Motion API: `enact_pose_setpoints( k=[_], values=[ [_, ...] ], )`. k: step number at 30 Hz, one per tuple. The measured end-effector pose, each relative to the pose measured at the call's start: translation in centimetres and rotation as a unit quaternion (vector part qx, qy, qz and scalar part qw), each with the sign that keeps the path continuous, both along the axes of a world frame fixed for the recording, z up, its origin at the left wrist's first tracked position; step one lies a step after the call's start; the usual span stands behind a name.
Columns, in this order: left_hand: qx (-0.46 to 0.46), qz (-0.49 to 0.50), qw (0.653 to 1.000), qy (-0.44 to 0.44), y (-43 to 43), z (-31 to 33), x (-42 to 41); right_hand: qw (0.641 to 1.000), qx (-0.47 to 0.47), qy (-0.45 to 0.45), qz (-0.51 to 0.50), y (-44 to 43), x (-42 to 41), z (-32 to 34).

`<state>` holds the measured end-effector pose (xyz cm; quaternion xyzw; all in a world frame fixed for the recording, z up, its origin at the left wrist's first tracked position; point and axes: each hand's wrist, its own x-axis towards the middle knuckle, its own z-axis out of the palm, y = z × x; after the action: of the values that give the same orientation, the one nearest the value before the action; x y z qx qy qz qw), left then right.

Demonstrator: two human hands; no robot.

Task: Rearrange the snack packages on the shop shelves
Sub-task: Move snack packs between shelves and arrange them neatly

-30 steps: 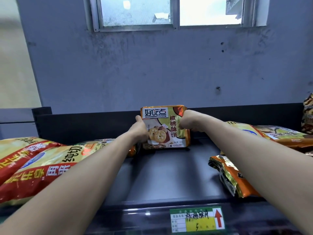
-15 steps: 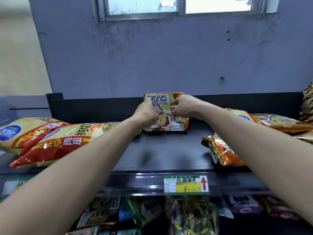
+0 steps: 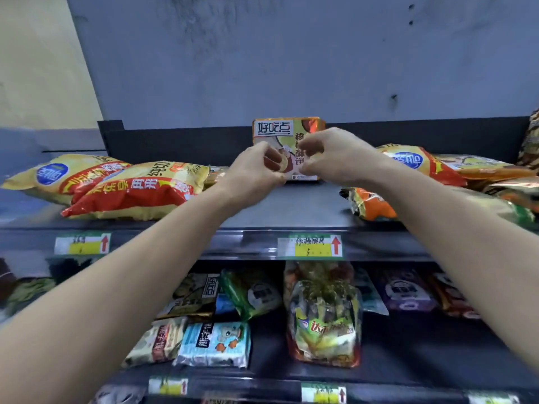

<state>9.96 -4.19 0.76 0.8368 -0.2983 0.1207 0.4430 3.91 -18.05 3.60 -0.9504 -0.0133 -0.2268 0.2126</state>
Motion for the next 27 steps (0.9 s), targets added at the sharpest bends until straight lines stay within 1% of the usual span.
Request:
enact_pose_setpoints(
  k=[3,6,16,27],
  values=[
    [-0.015,-0.025,1.000,0.005,0.7,-0.3,-2.2,0.999,0.007,-0.036,0.003,0.8,-2.5,-0.6],
    [-0.004,-0.045,0.999,0.004,1.8,-1.0,-4.1,0.999,0.024,-0.041,0.005,1.8,-4.7,-1.4],
    [0.022,-0.109,0.993,0.031,5.6,-3.9,-8.7,0.997,0.041,0.004,-0.058,4.6,-10.7,-5.0],
    [0.020,-0.170,0.980,0.098,7.2,-7.6,-11.6,0.986,0.097,0.062,-0.122,5.5,-15.3,-8.9]
  ],
)
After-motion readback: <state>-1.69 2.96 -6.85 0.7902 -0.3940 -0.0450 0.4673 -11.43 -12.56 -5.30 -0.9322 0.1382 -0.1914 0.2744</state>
